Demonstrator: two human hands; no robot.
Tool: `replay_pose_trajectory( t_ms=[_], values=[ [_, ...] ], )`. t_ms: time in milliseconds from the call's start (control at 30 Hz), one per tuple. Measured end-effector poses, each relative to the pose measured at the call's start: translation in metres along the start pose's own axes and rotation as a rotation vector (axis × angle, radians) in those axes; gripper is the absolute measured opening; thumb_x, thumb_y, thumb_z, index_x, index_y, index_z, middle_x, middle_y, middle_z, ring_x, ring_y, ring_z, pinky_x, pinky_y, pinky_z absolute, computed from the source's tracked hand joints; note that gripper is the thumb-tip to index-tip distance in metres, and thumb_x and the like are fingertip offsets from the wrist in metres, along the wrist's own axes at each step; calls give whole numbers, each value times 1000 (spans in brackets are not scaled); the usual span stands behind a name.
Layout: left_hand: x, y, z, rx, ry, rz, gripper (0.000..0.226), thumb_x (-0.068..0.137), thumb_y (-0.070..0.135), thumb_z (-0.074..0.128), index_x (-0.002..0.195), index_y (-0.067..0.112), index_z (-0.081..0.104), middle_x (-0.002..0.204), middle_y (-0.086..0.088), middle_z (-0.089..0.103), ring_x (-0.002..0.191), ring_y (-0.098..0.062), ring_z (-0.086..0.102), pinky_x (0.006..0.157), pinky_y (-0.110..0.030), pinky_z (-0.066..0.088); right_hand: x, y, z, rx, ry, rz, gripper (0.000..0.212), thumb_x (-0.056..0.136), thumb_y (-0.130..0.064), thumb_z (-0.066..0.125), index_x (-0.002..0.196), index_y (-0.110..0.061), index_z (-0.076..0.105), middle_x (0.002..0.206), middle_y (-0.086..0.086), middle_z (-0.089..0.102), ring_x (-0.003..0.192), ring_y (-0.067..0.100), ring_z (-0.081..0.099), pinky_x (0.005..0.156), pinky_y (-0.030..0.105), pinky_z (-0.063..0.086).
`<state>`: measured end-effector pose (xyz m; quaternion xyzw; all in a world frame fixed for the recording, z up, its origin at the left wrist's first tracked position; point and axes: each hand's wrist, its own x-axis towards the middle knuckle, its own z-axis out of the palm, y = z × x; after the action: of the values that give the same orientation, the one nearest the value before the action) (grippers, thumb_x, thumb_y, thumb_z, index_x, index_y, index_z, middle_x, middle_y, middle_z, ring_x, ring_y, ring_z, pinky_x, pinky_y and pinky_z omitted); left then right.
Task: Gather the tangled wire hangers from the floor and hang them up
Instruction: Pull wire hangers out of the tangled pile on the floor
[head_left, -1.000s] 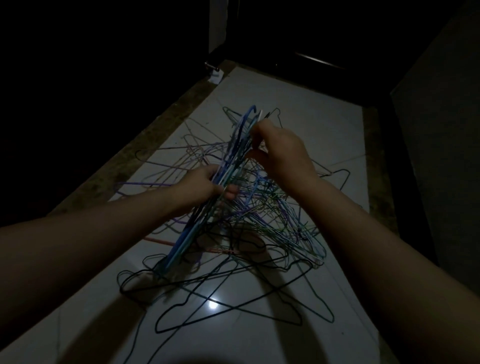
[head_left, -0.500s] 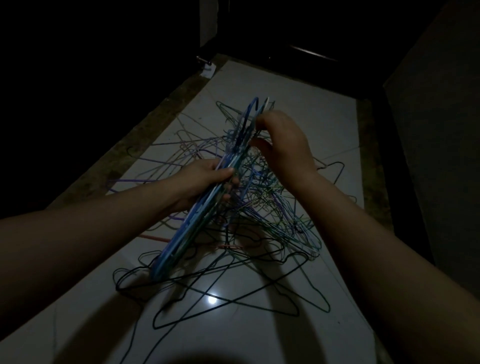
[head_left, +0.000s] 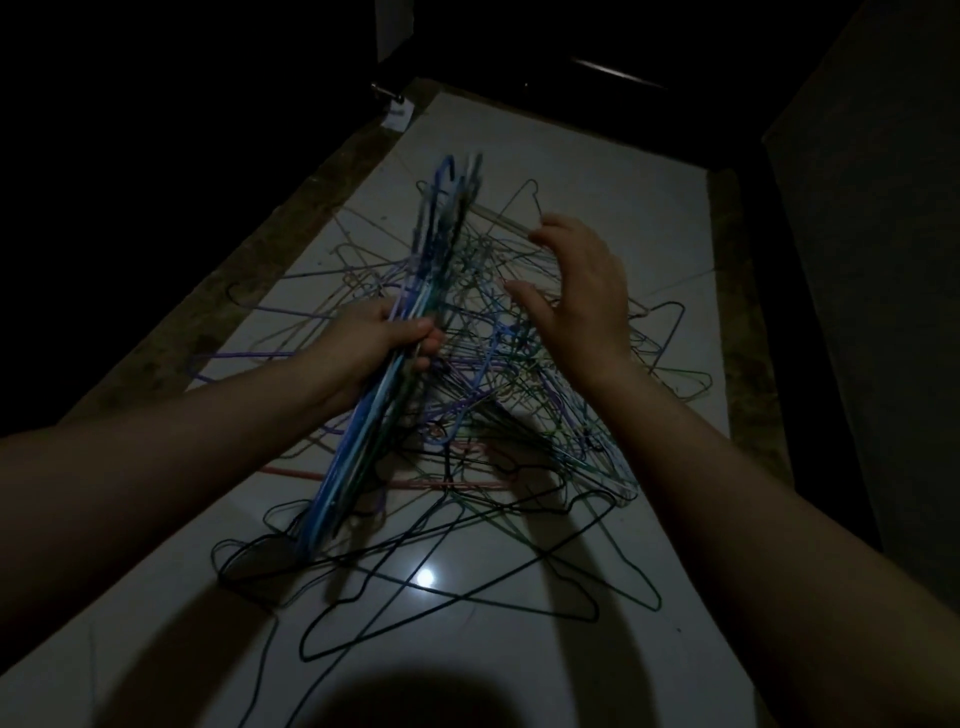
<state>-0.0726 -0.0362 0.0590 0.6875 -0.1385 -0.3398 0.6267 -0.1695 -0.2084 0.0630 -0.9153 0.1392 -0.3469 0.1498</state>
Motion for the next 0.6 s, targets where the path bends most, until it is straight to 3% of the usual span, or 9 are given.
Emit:
replay_pose_trajectory(
  t_ms=[100,233,333,467,600],
  values=[
    [9,-1,-8,-54,-3,8,12,94,4,48,87,7,58,58,6,66,55,-5,63,53,-15,51,-22,35,1,6,9,277,37,86,-30,67,118,-13,58,121,6,58,112,26,53,96,49,42],
    [14,-9,-3,-31,-63,-48,14,93,-1,48,91,8,57,59,5,67,57,-7,65,53,-18,52,-65,78,12,-86,-82,533,38,90,-32,61,123,-14,56,122,6,57,114,25,51,99,41,36],
    [14,-19,10,37,-76,-71,16,93,-2,47,94,9,59,60,5,67,54,-4,63,51,-17,51,-86,99,20,-136,-189,597,41,92,-34,58,127,-13,55,126,9,57,118,29,50,100,47,39],
    [20,-27,25,88,-11,-56,13,93,1,50,100,5,60,74,-5,64,54,-6,62,51,-19,50,-103,113,33,-130,-349,654,45,96,-38,50,131,-9,52,127,12,58,117,29,52,96,39,40],
    [25,-31,32,80,13,-24,17,94,4,49,109,4,58,78,-4,63,55,-4,61,53,-17,49,-115,118,51,-39,-549,742,50,98,-36,46,138,-7,43,134,16,52,120,30,50,95,34,40]
  ],
)
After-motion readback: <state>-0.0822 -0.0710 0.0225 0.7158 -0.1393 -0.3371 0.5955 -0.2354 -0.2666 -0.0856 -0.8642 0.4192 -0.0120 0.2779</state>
